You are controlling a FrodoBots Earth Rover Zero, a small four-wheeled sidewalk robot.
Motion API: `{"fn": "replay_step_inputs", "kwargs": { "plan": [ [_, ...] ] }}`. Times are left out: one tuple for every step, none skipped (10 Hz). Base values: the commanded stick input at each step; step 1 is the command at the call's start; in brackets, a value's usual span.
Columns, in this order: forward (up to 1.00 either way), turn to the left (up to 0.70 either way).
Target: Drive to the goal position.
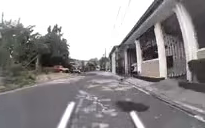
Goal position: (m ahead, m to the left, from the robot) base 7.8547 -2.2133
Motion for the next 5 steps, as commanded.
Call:
{"fn": "replay_step_inputs", "kwargs": {
  "plan": [
    [0.85,0.0],
    [0.85,0.0],
    [0.85,-0.24],
    [0.85,-0.34],
    [0.85,-0.34]
  ]
}}
